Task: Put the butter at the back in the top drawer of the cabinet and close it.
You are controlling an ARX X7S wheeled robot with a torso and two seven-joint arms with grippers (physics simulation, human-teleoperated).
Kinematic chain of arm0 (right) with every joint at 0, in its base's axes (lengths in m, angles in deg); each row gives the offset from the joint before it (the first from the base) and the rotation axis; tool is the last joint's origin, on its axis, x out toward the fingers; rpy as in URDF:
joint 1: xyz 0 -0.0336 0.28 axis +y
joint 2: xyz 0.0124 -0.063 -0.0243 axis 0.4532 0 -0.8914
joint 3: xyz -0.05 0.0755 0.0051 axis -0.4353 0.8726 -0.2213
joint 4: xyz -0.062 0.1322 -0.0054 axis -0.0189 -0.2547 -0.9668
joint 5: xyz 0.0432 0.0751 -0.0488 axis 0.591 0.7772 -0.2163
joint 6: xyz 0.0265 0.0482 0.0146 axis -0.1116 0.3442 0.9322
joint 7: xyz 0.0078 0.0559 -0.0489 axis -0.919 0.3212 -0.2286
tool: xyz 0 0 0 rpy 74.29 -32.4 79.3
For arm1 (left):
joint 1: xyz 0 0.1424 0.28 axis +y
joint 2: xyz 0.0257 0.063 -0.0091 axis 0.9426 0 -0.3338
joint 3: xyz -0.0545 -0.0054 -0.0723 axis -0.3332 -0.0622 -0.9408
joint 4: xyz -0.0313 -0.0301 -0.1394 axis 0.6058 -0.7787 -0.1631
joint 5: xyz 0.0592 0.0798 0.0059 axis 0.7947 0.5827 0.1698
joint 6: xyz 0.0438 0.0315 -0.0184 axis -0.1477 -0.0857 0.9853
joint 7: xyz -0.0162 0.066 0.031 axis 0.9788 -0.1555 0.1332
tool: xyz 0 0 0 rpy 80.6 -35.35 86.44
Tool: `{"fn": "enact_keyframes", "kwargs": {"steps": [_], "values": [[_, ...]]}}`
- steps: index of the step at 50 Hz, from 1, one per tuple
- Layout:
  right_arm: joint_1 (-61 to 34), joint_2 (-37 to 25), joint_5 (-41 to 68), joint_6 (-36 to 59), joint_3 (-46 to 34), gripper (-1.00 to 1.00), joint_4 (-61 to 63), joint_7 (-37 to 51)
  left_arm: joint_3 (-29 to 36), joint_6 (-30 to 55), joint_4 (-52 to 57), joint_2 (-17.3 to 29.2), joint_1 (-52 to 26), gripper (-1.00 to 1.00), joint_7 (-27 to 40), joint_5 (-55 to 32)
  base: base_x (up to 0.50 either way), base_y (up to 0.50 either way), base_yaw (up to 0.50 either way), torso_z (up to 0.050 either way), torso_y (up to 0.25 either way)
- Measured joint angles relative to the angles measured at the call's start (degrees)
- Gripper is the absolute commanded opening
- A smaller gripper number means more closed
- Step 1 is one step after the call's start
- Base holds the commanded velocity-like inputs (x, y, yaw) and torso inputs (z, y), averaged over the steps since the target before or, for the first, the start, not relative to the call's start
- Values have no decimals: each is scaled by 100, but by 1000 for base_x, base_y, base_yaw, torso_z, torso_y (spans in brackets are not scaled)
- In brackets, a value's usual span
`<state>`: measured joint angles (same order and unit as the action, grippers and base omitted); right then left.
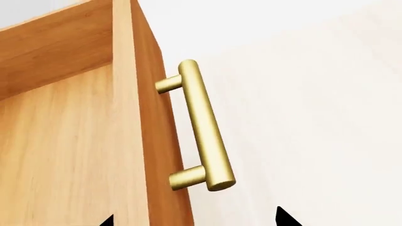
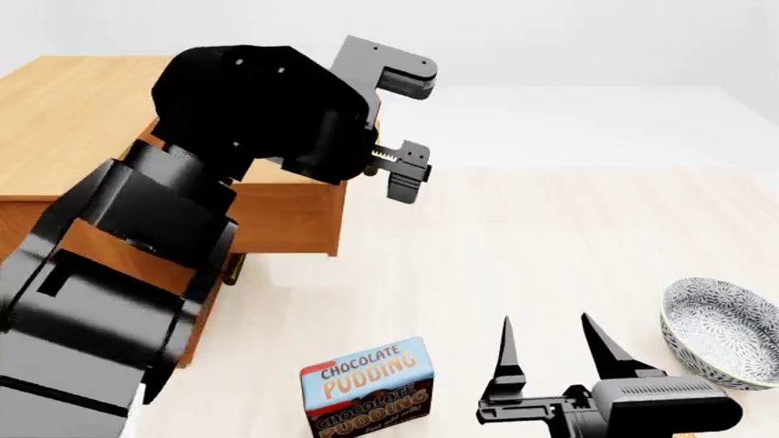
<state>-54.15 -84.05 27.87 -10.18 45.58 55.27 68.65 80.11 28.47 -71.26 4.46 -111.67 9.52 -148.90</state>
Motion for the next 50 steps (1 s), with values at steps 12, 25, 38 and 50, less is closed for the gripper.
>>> {"fn": "enact_keyframes", "kwargs": {"steps": [12,25,38,50], "values": [[47,-36,62,-108,60,100,-63,-23,949,-502,-87,79,-159,100,387,-951,0,0,0,0,1],[84,-73,96,-164,91,100,-76,-26,1425,-836,42,221,-234,100,683,-1658,0,0,0,0,3],[129,-112,130,-199,110,100,-41,-17,1179,-1373,1343,586,-431,100,1173,-2002,0,0,0,0,2],[143,-120,134,-224,95,100,-36,-5,1079,-1861,2808,995,-531,100,1688,-1636,0,0,0,0,0]]}}
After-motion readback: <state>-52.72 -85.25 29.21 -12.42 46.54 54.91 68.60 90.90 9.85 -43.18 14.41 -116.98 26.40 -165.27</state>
